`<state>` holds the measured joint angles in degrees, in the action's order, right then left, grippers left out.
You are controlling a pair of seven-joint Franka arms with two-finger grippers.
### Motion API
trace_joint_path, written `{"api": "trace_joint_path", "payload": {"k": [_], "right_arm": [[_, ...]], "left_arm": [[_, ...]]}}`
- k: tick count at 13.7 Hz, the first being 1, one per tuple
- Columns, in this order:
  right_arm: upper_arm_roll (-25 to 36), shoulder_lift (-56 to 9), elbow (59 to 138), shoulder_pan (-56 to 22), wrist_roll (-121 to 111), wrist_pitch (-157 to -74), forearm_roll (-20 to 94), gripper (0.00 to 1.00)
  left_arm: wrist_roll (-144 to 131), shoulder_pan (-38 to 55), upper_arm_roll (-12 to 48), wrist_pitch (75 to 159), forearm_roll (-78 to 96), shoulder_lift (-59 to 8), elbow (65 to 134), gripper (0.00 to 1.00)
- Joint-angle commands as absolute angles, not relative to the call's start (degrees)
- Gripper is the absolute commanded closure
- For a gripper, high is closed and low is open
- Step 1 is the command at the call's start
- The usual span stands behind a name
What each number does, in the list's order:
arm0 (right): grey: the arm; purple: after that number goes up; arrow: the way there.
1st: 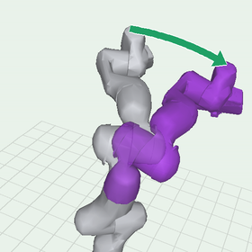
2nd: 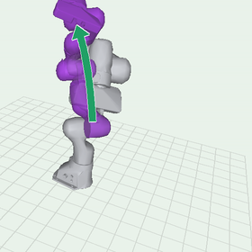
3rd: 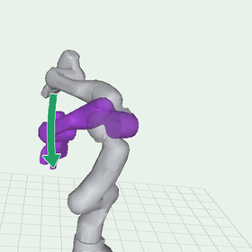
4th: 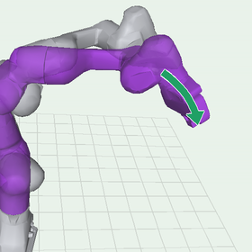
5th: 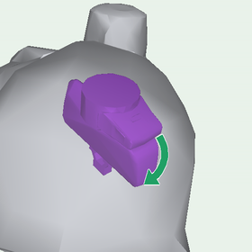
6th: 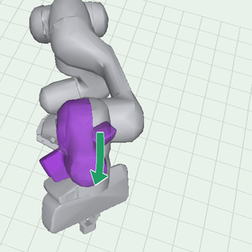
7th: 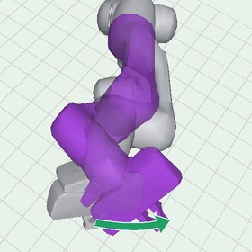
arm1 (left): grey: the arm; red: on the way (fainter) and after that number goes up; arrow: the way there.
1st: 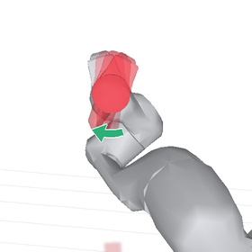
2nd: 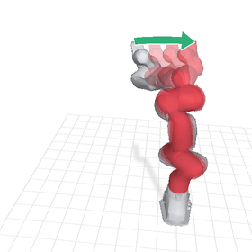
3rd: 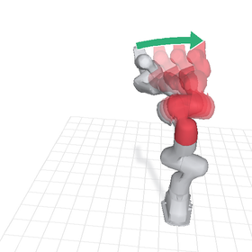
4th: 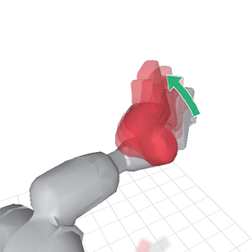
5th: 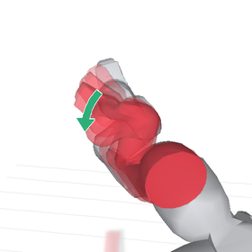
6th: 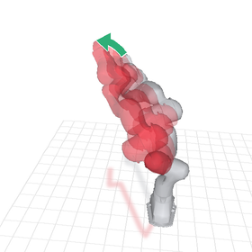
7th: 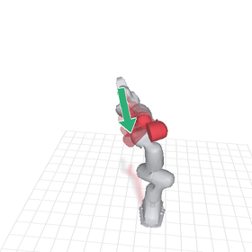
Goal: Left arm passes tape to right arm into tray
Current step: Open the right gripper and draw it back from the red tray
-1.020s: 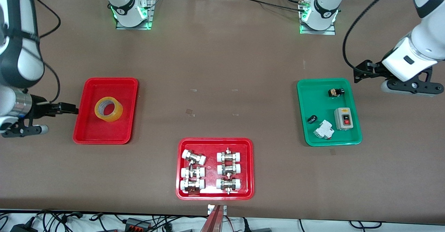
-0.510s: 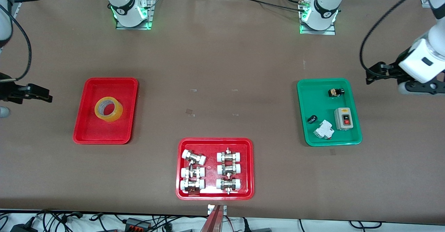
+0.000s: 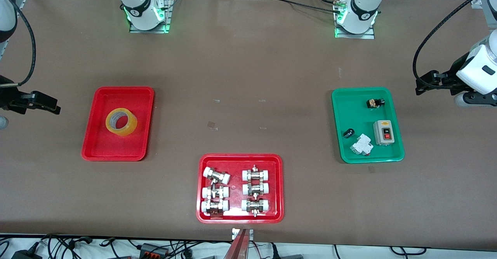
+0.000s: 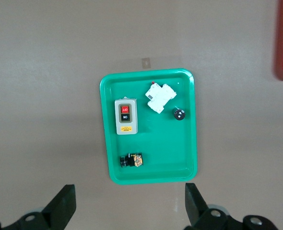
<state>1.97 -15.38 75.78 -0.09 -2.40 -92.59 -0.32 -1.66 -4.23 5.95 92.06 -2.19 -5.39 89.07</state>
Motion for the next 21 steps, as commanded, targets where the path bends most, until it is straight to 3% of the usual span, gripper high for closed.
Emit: {"api": "trace_joint_path", "payload": {"k": [1,4,7,10,21], "right_arm": [[3.3,-12.7,77.3,-1.8,-1.7,-92.6,-1.4,0.00],[3.3,-11.2,80.7,-1.2,-1.7,-94.0,-1.4,0.00],[3.3,-4.6,92.3,-1.3,-1.8,-100.3,-1.7,0.00],[3.3,-1.5,97.5,-1.2,-1.8,-101.0,-1.6,0.00],[3.5,-0.5,95.8,-1.1,-1.8,-98.0,-0.8,0.00]], "left_arm": [[-1.1,-4.4,6.1,92.2,-2.0,-4.7,90.1,0.00],[-1.0,-4.4,6.2,92.3,-2.1,-4.8,89.8,0.00],[-1.0,-4.3,6.7,92.2,-2.1,-4.7,89.8,0.00],[-0.2,-4.3,6.8,92.3,-2.0,-4.8,89.7,0.00],[-0.3,-4.3,6.8,92.4,-1.8,-4.7,89.4,0.00]]}}
